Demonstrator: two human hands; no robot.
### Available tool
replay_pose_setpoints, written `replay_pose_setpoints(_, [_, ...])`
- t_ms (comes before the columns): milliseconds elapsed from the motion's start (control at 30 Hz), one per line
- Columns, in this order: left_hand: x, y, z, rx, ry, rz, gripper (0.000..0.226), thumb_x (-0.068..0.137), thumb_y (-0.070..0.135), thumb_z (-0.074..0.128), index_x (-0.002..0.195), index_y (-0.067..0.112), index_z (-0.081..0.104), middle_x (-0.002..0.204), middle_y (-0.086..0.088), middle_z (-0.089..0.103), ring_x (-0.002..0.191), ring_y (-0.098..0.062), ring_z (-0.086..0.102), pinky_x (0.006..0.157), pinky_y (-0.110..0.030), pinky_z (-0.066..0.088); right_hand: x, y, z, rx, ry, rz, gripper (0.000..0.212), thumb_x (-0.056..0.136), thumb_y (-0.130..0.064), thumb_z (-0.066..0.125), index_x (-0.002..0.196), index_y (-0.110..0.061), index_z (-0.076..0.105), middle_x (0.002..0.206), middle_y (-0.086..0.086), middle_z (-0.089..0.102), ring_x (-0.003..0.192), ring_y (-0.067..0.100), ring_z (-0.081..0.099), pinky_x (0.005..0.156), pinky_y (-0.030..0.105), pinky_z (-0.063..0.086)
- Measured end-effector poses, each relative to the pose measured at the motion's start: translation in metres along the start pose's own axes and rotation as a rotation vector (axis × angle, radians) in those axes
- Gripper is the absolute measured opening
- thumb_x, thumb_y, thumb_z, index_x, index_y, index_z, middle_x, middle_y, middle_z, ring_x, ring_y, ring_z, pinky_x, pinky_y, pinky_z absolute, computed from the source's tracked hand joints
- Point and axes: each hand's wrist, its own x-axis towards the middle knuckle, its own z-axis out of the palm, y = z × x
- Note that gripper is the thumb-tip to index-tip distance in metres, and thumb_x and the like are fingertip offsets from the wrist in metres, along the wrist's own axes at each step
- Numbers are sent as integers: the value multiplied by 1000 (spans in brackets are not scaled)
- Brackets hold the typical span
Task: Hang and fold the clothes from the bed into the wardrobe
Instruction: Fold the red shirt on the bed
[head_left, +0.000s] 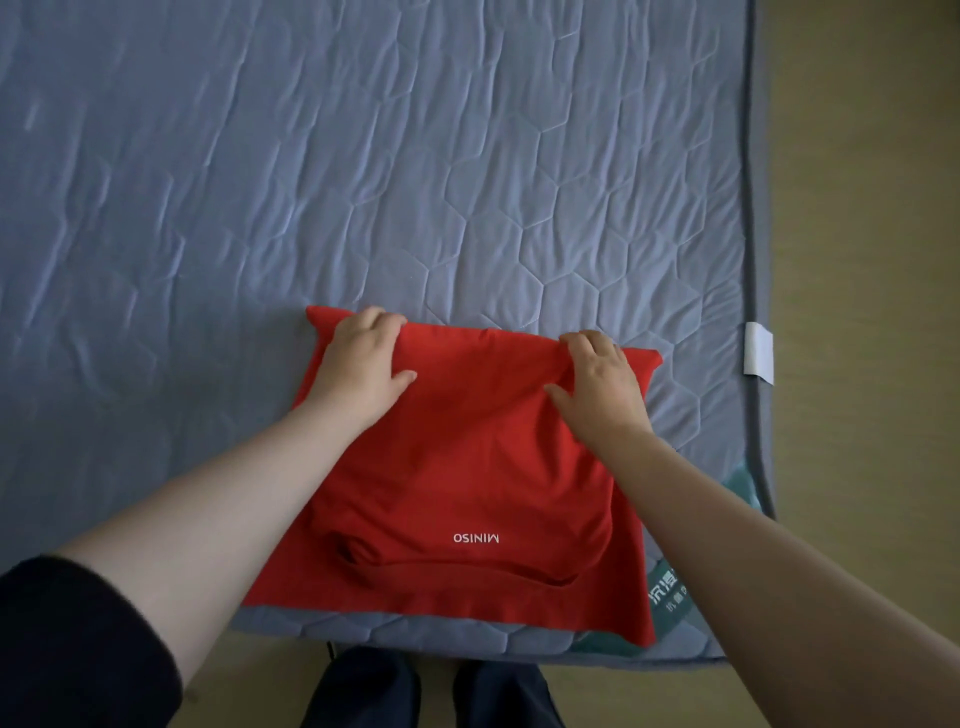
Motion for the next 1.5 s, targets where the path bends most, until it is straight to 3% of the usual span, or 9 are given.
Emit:
replay_pose_setpoints(200, [32,0,6,242,-137,0,78,75,42,75,138,12,41,137,-9,47,128,-28,41,110,-38,29,32,4,6,-148,-166,54,66,83,-35,70,139,-14,40,137,10,49,133,27,40,119,47,15])
replay_pose_setpoints(333, [41,-4,7,413,-215,-106,75,71,58,71,129,18,46,128,-5,52,126,-26,42,113,-50,20,41,13,10,-232,-215,102,62,83,-37,71,134,-15,44,132,9,53,130,27,45,119,50,10])
replay_pose_setpoints(467, [53,-10,3,455,-242,-92,62,69,59,72,114,18,60,116,-4,58,120,-26,48,112,-51,20,47,20,8,-256,-180,75,38,83,-33,69,113,-14,58,115,8,60,117,28,53,114,45,21])
replay_pose_setpoints(600, [52,-17,-5,404,-184,-32,52,68,59,73,98,17,67,98,-4,61,101,-29,58,90,-37,34,38,29,-2,-182,-137,54,20,83,-26,64,97,-12,61,99,6,60,95,29,59,85,37,38])
replay_pose_setpoints(767, [33,-21,-27,300,-105,46,40,72,46,76,97,16,69,94,-6,60,93,-31,59,83,-37,35,16,31,-18,-119,-55,-9,18,80,-20,62,96,-13,58,94,3,58,88,26,58,64,30,36])
replay_pose_setpoints(1000, [-28,-12,-56,258,-117,175,28,70,28,81,89,12,68,86,-9,60,82,-35,62,78,-41,42,-42,25,-32,-88,-29,-74,23,67,-16,70,86,-13,59,85,3,63,84,29,56,75,37,37])
replay_pose_setpoints(1300, [-128,-4,-45,165,-156,195,28,54,4,79,74,11,60,70,-7,57,61,-33,61,61,-39,47,-153,21,-14,-109,-115,-93,39,48,-9,78,83,-11,61,77,4,59,74,31,59,67,40,43])
replay_pose_setpoints(1400, [-154,-10,-23,217,-286,128,36,54,7,80,82,13,59,79,-4,55,72,-32,61,64,-39,47,-169,24,3,-144,-198,-54,39,58,-14,76,94,-14,62,87,1,59,84,29,58,73,39,41])
replay_pose_setpoints(1500, [-179,-14,1,223,-468,30,45,66,33,79,103,19,56,100,-1,49,98,-25,54,84,-40,45,-186,25,25,-11,-341,22,39,72,-19,69,111,-18,61,104,1,57,97,25,57,81,35,44])
